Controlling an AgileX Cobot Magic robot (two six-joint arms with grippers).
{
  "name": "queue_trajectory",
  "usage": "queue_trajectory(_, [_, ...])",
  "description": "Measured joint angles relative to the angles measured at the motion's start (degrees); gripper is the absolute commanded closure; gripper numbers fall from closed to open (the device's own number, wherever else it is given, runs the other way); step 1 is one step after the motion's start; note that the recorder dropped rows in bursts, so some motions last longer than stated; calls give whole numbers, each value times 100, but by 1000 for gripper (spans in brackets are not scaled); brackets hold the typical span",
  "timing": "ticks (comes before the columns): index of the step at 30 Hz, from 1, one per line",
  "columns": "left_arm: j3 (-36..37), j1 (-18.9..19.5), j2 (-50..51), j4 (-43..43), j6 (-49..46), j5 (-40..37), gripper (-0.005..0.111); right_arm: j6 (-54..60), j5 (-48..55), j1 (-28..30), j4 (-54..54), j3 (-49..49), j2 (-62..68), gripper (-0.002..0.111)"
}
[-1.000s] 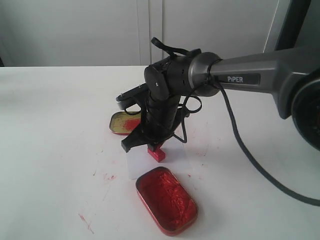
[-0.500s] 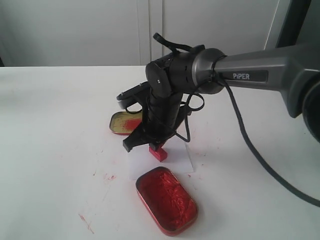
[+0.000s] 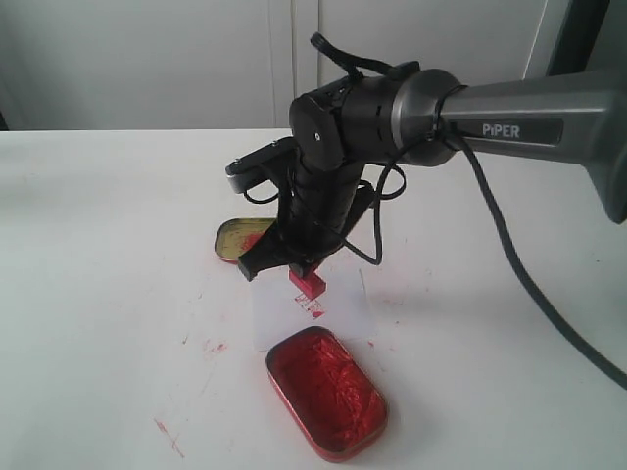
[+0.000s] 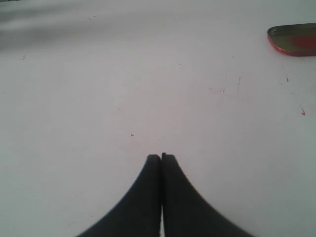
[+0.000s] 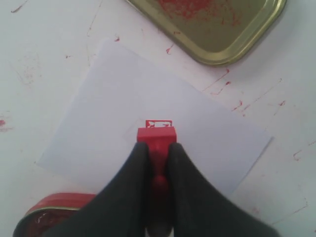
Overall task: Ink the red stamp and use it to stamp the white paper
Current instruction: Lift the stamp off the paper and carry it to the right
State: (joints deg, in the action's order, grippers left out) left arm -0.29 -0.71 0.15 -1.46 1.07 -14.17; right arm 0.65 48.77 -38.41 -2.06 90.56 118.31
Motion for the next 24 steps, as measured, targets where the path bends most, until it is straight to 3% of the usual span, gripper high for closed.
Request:
queue_trajectory(12, [0,0,0,0,0,0,107,27,-44,10,441,0,3,108])
queue_trajectory(24, [0,0,0,0,0,0,107,1550,-153,741,3428,0,3,108])
